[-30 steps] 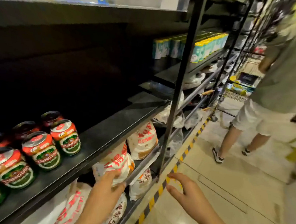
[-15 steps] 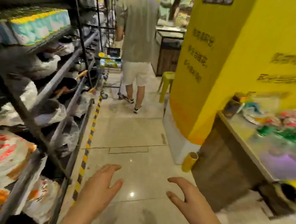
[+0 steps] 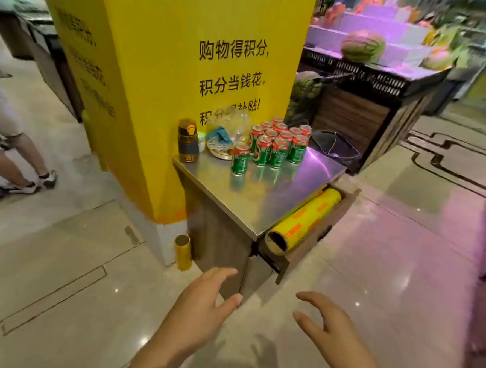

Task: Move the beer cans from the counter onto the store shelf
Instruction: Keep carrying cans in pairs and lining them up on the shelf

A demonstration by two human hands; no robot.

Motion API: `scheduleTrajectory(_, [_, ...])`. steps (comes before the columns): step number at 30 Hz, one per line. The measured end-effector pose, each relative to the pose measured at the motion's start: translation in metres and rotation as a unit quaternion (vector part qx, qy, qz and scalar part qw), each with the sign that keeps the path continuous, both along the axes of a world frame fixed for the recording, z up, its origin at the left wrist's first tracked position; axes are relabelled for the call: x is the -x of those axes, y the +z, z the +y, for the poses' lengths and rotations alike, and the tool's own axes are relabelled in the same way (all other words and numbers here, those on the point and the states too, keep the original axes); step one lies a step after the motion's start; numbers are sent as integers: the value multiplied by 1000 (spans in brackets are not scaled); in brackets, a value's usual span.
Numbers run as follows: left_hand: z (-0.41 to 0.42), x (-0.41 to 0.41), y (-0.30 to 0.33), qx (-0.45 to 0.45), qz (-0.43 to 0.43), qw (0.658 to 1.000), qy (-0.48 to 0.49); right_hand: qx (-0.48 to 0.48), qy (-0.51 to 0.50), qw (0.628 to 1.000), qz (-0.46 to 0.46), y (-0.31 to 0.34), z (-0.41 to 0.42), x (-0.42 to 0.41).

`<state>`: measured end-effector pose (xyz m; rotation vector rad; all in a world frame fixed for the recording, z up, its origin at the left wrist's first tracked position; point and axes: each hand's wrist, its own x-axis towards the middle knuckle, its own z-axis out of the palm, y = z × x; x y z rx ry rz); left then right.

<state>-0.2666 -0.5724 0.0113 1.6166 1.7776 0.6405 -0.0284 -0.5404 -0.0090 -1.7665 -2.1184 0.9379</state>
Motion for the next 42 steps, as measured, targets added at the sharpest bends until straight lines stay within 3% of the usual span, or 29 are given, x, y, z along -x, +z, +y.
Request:
scheduleTrajectory(5, [66, 1, -9, 0, 9, 1000, -10, 3, 10, 1000, 8, 0, 67, 6])
scheduleTrajectory(11, [165, 31, -27, 8, 5, 998, 55, -18, 63, 997, 36, 9, 186, 39])
scheduleTrajectory(15, [233, 41, -31, 9, -8, 995, 97, -49, 88, 995, -3, 9, 256, 45])
scheduleTrajectory(20, [308, 28, -32, 28, -10, 994, 107, -14, 44, 999, 10, -2, 319, 28])
scheduleTrajectory(23, [345, 16, -36, 14, -79, 990, 115, 26, 17, 999, 19, -12, 355, 16])
scheduleTrajectory(26, [381, 9, -42, 16, -76, 991, 109, 40, -3, 999, 26, -24, 399, 10])
scheduleTrajectory(33, [462, 13, -57, 61, -108, 965, 233, 65, -28, 993, 89, -35, 513, 28])
scheduleTrajectory(37, [499, 18, -70, 80, -151, 933, 318, 67, -20, 984, 162, -39, 567, 48])
scheduleTrajectory(42, [524, 16, -89, -1, -166, 920, 356, 41, -20, 979, 199, -56, 607, 64])
